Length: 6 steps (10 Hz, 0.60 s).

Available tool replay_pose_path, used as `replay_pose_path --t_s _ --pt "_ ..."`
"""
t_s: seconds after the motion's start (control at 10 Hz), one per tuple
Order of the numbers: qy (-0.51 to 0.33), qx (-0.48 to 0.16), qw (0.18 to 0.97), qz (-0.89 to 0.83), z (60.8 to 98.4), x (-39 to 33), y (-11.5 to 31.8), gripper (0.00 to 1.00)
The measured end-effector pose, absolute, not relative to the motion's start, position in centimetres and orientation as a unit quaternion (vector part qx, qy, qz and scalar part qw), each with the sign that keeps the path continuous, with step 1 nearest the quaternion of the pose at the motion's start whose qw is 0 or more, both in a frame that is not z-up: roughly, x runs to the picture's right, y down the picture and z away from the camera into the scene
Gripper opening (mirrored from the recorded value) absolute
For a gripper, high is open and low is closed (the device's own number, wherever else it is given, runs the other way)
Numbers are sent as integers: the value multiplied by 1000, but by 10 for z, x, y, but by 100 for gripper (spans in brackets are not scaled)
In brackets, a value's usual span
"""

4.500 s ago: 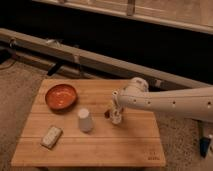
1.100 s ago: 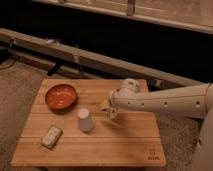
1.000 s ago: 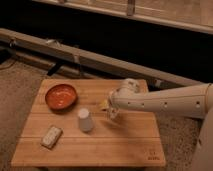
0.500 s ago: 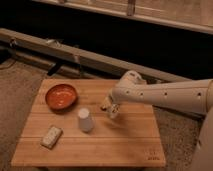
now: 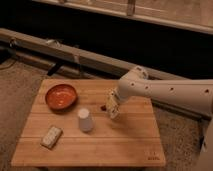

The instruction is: Stand the bottle upright

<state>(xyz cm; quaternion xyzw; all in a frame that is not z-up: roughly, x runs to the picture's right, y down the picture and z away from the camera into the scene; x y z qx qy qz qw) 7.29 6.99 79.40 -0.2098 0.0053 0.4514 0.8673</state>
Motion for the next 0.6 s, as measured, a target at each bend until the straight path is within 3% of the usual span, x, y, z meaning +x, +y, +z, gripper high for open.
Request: replay_pose_path --t_s 0.6 --pt "-52 -304 844 439 792 96 72 80"
